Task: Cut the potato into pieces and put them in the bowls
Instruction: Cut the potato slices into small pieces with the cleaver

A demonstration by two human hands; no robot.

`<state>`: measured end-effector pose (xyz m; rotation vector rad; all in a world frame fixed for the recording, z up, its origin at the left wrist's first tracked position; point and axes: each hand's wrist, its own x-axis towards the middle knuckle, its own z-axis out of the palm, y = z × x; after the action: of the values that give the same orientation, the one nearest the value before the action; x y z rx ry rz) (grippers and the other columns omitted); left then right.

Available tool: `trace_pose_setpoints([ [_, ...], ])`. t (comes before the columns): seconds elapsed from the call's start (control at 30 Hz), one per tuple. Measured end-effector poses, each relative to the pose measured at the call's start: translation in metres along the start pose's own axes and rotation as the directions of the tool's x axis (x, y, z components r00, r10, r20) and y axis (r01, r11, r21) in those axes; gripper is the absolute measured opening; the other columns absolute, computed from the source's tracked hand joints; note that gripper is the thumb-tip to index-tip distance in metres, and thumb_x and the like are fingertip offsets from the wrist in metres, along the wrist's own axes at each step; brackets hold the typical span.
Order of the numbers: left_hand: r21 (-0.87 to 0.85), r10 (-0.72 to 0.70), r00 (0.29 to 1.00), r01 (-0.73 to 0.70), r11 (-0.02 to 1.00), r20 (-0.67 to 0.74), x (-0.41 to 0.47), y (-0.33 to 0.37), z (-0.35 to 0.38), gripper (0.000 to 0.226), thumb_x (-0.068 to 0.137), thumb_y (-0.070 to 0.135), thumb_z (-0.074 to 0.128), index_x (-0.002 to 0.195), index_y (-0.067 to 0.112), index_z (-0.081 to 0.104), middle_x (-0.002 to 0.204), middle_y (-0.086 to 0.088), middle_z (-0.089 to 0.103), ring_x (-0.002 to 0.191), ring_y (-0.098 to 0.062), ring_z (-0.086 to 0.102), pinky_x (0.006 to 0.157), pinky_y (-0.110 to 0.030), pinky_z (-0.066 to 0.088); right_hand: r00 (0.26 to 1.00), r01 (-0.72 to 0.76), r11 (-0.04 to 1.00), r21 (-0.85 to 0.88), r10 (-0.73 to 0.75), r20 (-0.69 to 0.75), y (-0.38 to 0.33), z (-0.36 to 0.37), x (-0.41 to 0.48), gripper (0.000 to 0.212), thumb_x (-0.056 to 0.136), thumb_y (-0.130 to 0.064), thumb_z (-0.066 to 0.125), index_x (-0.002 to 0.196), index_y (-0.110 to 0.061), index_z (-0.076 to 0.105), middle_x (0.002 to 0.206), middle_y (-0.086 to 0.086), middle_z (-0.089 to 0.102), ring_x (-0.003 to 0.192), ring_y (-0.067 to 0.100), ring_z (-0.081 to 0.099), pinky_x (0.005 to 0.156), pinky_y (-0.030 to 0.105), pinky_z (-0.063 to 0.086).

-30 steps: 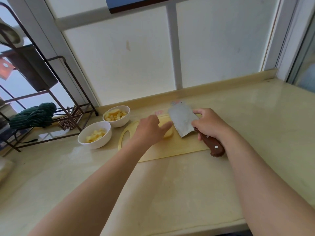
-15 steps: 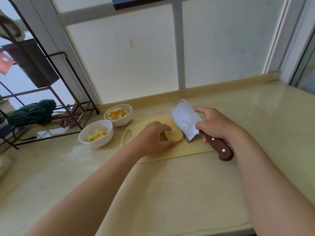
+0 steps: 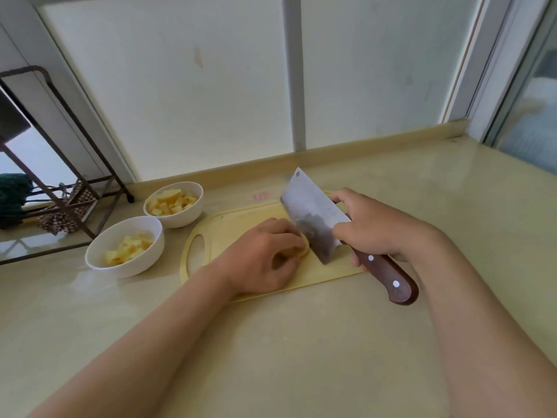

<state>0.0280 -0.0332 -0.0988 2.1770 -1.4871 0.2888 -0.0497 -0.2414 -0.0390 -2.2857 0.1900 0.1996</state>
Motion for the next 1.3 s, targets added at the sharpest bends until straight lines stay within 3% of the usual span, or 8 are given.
trace_pose_setpoints([
  [0.1, -0.052, 0.017, 1.000, -0.017, 0.998, -0.014, -0.004, -0.006, 0.003, 0.022, 0.082, 0.012, 0.068, 0.102, 0.007, 0.074, 0.107, -0.006, 0.067, 0.094, -0.023, 0.063, 0.085, -0.034, 0.051, 0.999, -0.042, 0.999, 0.034, 0.041, 0.034, -0.008, 0.002, -0.007, 0.050, 0.096, -0.005, 0.036, 0.133, -0.038, 0.036, 0.086, 0.014, 0.066, 0.050, 0.019, 0.071, 0.051, 0.028, 0.054],
  [0.27, -0.079, 0.060, 0.998, -0.059, 0.995, 0.014, -0.009, -0.014, -0.001, 0.031, 0.079, 0.007, 0.064, 0.109, 0.007, 0.074, 0.114, -0.008, 0.067, 0.102, -0.022, 0.063, 0.091, -0.031, 0.050, 0.999, -0.040, 0.995, -0.087, 0.038, -0.018, -0.022, 0.009, 0.000, 0.051, 0.093, -0.008, 0.040, 0.138, -0.032, 0.037, 0.061, 0.012, 0.069, 0.044, 0.022, 0.063, 0.044, 0.029, 0.051],
  [0.37, -0.080, 0.077, 0.997, -0.076, 0.994, 0.012, -0.010, -0.017, -0.002, 0.028, 0.082, 0.008, 0.063, 0.108, 0.007, 0.074, 0.113, -0.008, 0.066, 0.100, -0.023, 0.063, 0.090, -0.032, 0.050, 0.999, -0.044, 0.987, -0.153, 0.040, -0.028, -0.034, 0.013, 0.001, 0.058, 0.092, -0.009, 0.040, 0.143, -0.037, 0.033, 0.076, 0.015, 0.072, 0.048, 0.023, 0.068, 0.045, 0.029, 0.052],
  [0.47, -0.053, 0.085, 0.996, -0.084, 0.995, 0.019, -0.010, -0.018, -0.001, 0.026, 0.081, 0.008, 0.064, 0.106, 0.006, 0.072, 0.111, -0.009, 0.065, 0.098, -0.025, 0.062, 0.087, -0.035, 0.051, 0.999, -0.028, 0.981, -0.194, 0.021, -0.036, -0.041, 0.016, -0.001, 0.079, 0.093, -0.008, 0.038, 0.154, -0.055, 0.020, 0.103, 0.010, 0.067, 0.054, 0.023, 0.073, 0.046, 0.031, 0.054],
  [0.6, -0.021, 0.092, 0.995, -0.092, 0.996, 0.033, -0.009, -0.017, -0.001, 0.024, 0.081, 0.007, 0.061, 0.103, 0.006, 0.069, 0.107, -0.009, 0.062, 0.094, -0.027, 0.058, 0.083, -0.038, 0.049, 0.999, -0.010, 0.972, -0.235, -0.002, -0.053, -0.048, 0.020, -0.010, 0.089, 0.092, -0.007, 0.038, 0.156, -0.063, 0.012, 0.112, 0.003, 0.061, 0.052, 0.020, 0.072, 0.046, 0.031, 0.055],
  [0.77, 0.016, 0.116, 0.991, -0.117, 0.993, 0.063, -0.006, -0.015, -0.002, 0.024, 0.077, 0.006, 0.058, 0.099, 0.005, 0.067, 0.103, -0.011, 0.059, 0.086, -0.030, 0.055, 0.077, -0.039, 0.047, 0.996, -0.023, 0.956, -0.293, -0.003, -0.087, -0.052, 0.022, -0.017, 0.089, 0.091, -0.008, 0.038, 0.156, -0.063, 0.013, 0.098, 0.008, 0.070, 0.054, 0.023, 0.073, 0.048, 0.039, 0.061],
  [0.97, 0.025, 0.096, 0.991, -0.098, 0.995, 0.096, -0.007, -0.014, -0.003, 0.030, 0.079, 0.014, 0.051, 0.105, 0.008, 0.067, 0.105, -0.010, 0.060, 0.088, -0.029, 0.055, 0.080, -0.039, 0.049, 0.995, -0.020, 0.951, -0.308, -0.011, -0.098, -0.057, 0.030, -0.025, 0.087, 0.094, -0.009, 0.039, 0.157, -0.061, 0.011, 0.093, 0.006, 0.068, 0.047, 0.017, 0.069, 0.045, 0.031, 0.054],
  [1.3, 0.066, 0.050, 0.988, -0.060, 0.996, 0.148, -0.007, -0.011, -0.003, 0.041, 0.082, 0.023, 0.040, 0.113, 0.011, 0.064, 0.108, -0.009, 0.057, 0.090, -0.029, 0.053, 0.081, -0.040, 0.049, 0.996, -0.084, 0.921, -0.380, 0.077, -0.035, -0.068, 0.033, -0.028, 0.095, 0.093, -0.007, 0.039, 0.158, -0.060, -0.007, 0.069, 0.010, 0.067, 0.039, 0.017, 0.061, 0.048, 0.036, 0.060],
])
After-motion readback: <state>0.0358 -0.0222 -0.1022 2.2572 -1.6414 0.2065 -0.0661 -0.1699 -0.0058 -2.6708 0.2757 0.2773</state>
